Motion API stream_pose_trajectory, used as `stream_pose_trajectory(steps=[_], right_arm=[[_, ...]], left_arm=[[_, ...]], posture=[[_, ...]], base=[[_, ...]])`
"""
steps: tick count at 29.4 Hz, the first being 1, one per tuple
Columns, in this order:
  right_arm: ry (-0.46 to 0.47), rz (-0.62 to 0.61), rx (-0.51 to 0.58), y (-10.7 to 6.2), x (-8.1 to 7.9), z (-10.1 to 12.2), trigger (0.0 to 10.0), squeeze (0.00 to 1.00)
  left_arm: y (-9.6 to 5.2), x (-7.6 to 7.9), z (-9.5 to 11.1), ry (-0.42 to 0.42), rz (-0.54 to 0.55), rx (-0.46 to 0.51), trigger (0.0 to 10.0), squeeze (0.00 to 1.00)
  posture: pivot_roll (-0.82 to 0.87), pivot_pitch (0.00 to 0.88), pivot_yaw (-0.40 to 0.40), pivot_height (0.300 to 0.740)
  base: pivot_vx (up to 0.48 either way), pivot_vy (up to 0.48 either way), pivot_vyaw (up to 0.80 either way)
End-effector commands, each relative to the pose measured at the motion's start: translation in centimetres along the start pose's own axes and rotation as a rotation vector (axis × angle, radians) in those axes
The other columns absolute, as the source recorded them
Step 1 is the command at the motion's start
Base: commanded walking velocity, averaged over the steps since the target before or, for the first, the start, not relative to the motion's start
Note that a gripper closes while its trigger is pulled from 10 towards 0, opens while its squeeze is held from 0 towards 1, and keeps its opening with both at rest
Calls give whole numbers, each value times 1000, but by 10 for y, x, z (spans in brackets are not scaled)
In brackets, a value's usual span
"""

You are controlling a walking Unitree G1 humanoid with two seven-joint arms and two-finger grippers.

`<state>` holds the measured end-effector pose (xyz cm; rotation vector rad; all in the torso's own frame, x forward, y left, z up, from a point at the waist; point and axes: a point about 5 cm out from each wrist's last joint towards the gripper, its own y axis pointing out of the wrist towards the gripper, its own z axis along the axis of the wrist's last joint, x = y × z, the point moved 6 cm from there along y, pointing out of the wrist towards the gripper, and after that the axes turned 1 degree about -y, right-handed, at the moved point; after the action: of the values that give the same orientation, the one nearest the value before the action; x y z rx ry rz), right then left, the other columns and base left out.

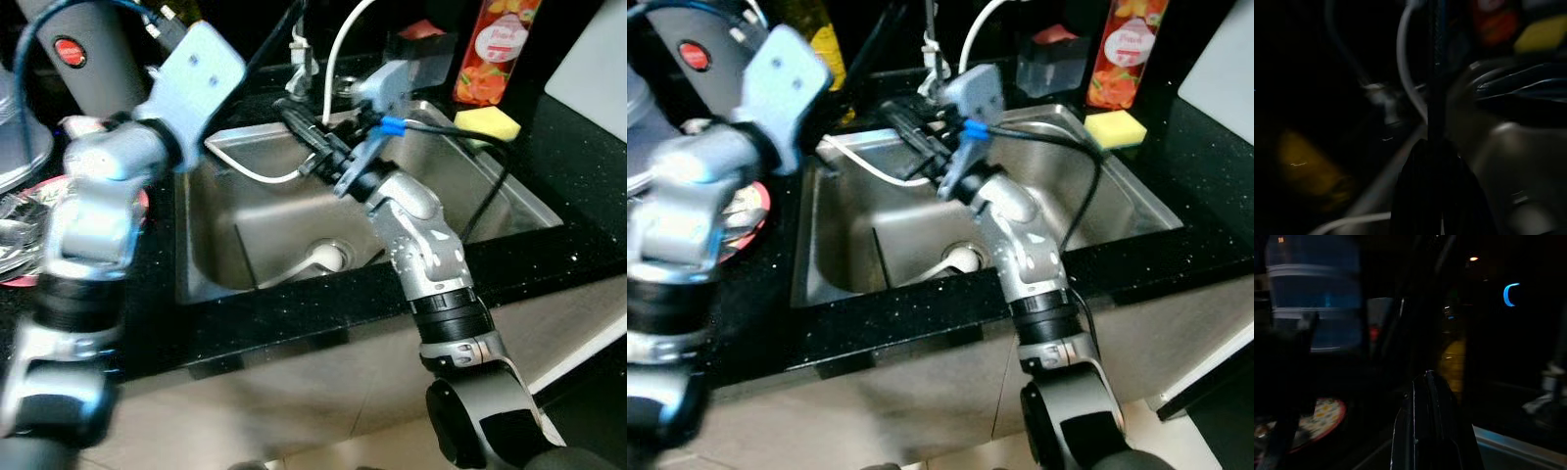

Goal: Kitchen organization

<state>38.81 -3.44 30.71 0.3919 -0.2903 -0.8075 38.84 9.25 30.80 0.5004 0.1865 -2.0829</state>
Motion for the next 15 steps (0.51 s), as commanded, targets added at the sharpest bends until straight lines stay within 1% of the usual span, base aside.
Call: stream_pose_trajectory(steps=[1,2,3,4,5,6,8,10,12,13,15], right_arm=[[-24,-62,-8,-2,14,1,10000,0],[-33,-81,-16,-4,19,1,10000,0],[-33,-81,-16,-4,19,1,10000,0],[-77,-98,-44,-7,25,-2,10000,0],[-131,-111,-87,-11,30,-8,10000,0],[-170,-121,-124,-15,35,-14,10000,0],[-203,-157,-195,-21,44,-25,10000,0],[-213,-198,-238,-26,52,-33,10000,0],[-223,-222,-263,-29,56,-38,10000,0],[-222,-226,-269,-30,56,-39,10000,0],[-221,-229,-273,-31,56,-41,10000,0]], left_arm=[[10,-5,-11,-166,59,-26,10000,0],[16,-4,-18,-240,86,-38,10000,0],[16,-4,-18,-240,86,-38,10000,0],[22,-4,-25,-294,124,-49,10000,0],[27,-2,-36,-340,137,-78,10000,0],[31,0,-44,-364,145,-105,10000,0],[36,5,-62,-429,147,-173,10000,0],[38,6,-74,-467,162,-220,10000,0],[37,8,-85,-492,183,-267,10000,0],[36,10,-90,-511,187,-285,10000,1000],[35,10,-94,-523,208,-302,10000,1000]], posture=[[57,0,80,740],[57,0,80,740],[57,0,80,740],[42,0,84,740],[28,0,89,740],[23,0,91,740],[11,0,97,740],[1,0,103,740],[-4,0,105,740],[-7,0,108,740],[-8,0,108,740]], base=[[0,0,0],[0,0,0],[0,0,0],[0,0,0],[0,0,0],[0,0,0],[0,0,0],[0,0,0],[0,0,0],[0,0,0],[0,0,0]])
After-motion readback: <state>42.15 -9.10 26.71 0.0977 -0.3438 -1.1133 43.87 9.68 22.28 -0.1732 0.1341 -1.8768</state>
